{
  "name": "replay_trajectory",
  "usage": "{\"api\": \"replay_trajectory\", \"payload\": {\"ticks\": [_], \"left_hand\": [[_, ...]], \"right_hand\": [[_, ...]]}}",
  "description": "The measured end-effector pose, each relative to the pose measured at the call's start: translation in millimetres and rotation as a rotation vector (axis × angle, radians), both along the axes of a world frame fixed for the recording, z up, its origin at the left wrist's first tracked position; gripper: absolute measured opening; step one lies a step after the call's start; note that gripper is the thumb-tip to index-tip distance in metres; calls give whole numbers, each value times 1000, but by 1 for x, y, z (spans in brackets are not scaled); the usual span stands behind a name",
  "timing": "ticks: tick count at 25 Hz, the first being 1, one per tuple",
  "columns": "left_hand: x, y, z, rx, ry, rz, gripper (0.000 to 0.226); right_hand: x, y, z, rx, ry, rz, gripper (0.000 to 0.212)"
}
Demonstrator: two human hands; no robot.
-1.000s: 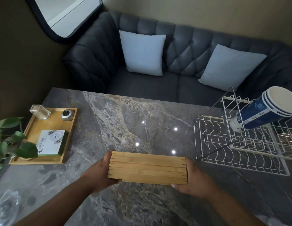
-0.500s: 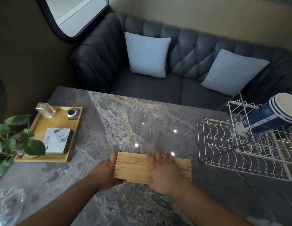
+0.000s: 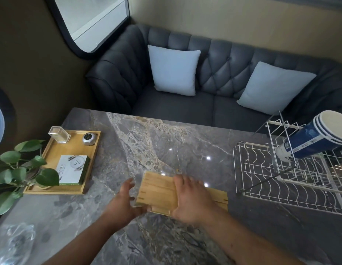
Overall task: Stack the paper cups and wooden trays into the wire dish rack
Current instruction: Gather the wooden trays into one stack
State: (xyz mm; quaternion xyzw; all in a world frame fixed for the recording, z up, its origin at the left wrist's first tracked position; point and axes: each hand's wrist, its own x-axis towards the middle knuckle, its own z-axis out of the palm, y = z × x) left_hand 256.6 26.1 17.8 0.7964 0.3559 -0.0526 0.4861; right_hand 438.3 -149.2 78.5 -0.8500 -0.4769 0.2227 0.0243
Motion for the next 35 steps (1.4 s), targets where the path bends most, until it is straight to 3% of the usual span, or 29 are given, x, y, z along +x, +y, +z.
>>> {"api": "replay_trajectory", "payload": {"ticks": [2,5,7,9,12,17,21,25,31,35], "left_hand": [[1,1,14,-268,-81,144,112],[15,-1,48,-606,-212,78,69],[30,-7,72,-699,-268,8,54],[43,-11,87,-725,-309,-15,56],[56,-14,98,-659,-364,-58,53],[60,-33,94,-378,-363,-141,53],[61,-43,78,-73,-290,-138,97],[63,-50,72,60,-260,-170,109],[62,-56,64,82,-302,-195,105],[58,-51,63,90,-276,-215,108]], "right_hand": [[12,-7,13,112,148,-141,91],[25,-20,30,275,476,-352,94],[30,-27,34,352,678,-432,94],[33,-32,35,400,801,-475,95],[41,-43,34,408,827,-445,98],[51,-64,21,389,697,-343,101],[54,-77,5,412,627,-349,102],[47,-84,-7,386,512,-385,96],[38,-85,-19,392,461,-391,102],[34,-83,-10,432,521,-376,93]]}}
